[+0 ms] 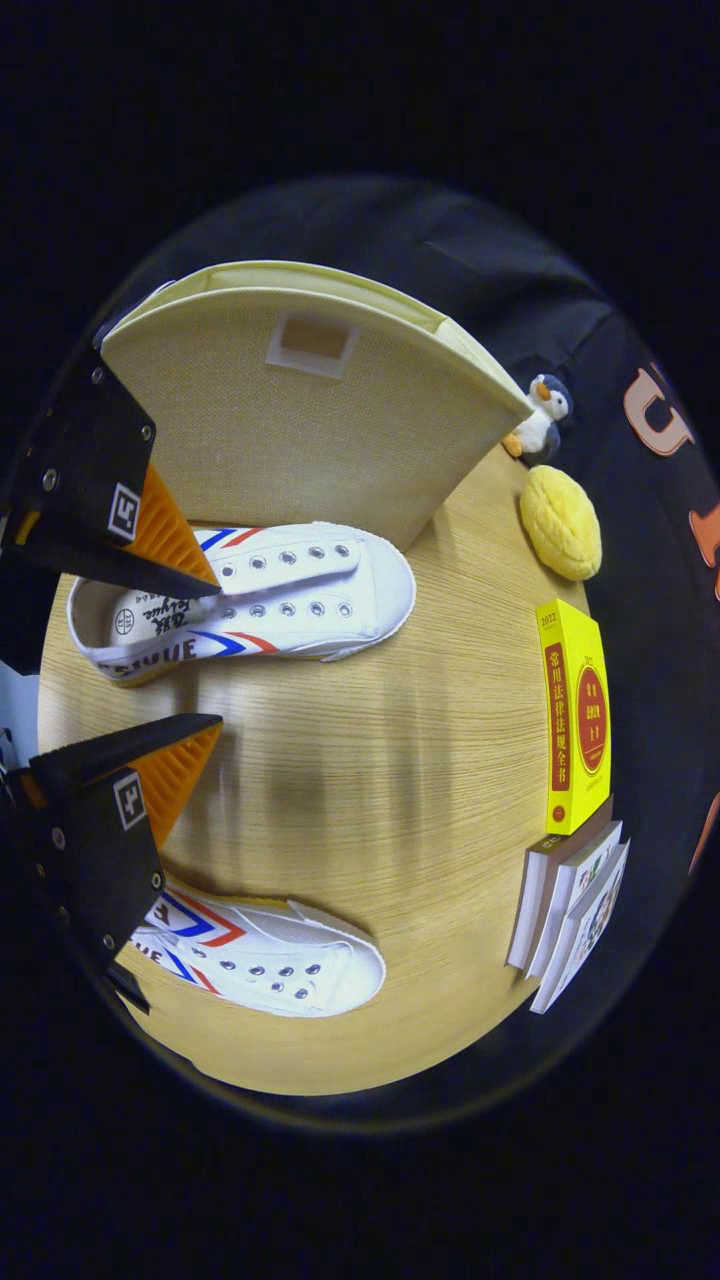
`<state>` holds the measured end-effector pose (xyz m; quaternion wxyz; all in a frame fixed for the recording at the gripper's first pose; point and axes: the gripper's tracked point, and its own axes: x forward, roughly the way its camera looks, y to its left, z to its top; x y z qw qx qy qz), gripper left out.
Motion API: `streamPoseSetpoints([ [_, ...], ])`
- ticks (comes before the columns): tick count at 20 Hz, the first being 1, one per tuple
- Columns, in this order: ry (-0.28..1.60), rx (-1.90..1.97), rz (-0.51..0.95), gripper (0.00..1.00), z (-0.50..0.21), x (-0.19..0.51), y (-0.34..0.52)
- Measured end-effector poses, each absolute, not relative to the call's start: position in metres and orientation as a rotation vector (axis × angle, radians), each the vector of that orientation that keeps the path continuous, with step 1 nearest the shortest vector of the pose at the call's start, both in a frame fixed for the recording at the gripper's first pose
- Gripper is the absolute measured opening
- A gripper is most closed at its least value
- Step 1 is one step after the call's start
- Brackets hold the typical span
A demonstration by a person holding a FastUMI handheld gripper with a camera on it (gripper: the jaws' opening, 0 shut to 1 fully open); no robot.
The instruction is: Open the storage box then place both shoes into the box .Put the left shoe in first, then the right shoe, with the right side of both shoes facing outward in a uniform manner.
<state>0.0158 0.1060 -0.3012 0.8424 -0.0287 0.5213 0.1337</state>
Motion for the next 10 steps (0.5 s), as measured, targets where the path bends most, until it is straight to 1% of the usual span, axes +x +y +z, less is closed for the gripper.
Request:
streamPoseSetpoints([
  [3,1.121,-0.127,0.297,0.69,-0.309,0.025,0.107],
  [6,1.107,-0.188,0.376,0.69,-0.307,0.032,0.115],
  [8,1.093,-0.150,0.433,0.67,-0.302,0.034,0.133],
  [10,1.114,-0.138,0.435,0.66,-0.306,0.041,0.137],
])
